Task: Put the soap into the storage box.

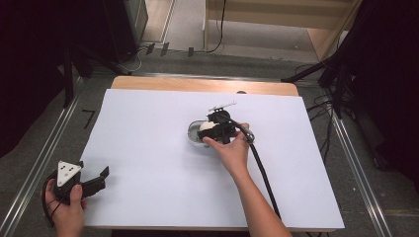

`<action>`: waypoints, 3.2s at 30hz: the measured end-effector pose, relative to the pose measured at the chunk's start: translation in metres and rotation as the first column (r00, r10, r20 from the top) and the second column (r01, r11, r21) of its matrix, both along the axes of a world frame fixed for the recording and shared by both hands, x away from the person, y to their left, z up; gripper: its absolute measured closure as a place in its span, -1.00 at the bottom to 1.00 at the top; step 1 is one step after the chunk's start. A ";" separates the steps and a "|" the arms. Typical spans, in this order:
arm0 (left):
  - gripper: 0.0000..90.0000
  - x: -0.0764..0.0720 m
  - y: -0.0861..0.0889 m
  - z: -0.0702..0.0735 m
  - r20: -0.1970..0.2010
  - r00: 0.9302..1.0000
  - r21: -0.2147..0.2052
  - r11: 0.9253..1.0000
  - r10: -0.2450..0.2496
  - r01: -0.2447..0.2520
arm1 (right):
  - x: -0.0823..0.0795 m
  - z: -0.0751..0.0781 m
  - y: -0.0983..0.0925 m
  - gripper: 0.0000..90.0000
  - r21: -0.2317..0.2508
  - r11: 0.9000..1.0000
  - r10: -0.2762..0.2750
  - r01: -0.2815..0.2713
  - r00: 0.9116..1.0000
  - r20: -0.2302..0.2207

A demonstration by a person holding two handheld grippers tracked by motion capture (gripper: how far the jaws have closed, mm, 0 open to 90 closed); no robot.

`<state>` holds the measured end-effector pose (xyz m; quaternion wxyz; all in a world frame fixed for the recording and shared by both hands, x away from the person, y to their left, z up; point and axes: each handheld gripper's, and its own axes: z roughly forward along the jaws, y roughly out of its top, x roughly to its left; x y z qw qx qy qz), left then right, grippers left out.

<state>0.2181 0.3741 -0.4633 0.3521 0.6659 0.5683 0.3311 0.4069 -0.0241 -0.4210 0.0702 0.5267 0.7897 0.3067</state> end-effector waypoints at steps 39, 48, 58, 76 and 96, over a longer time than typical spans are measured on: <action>-0.69 0.000 0.000 0.000 -0.003 1.000 -0.004 1.000 0.004 -0.004 | -0.004 0.014 -0.011 -0.40 0.022 1.000 -0.020 0.020 0.999 0.031; -0.69 0.000 0.000 0.000 0.000 1.000 0.000 1.000 0.003 -0.003 | -0.010 0.023 -0.019 -0.39 0.047 0.998 -0.032 0.030 0.998 0.053; -0.69 0.000 0.000 0.000 -0.001 1.000 0.002 1.000 0.003 -0.003 | -0.025 0.026 -0.033 -0.50 0.063 0.998 -0.020 0.015 0.997 0.079; -0.69 0.000 -0.001 0.000 -0.001 1.000 0.007 1.000 0.003 -0.003 | -0.048 0.008 -0.066 -0.70 0.056 0.998 -0.005 0.000 0.996 0.087; -0.69 0.000 -0.001 0.000 -0.005 1.000 0.009 1.000 0.004 -0.004 | -0.070 -0.010 -0.093 -0.82 0.058 0.998 -0.006 -0.001 0.994 0.113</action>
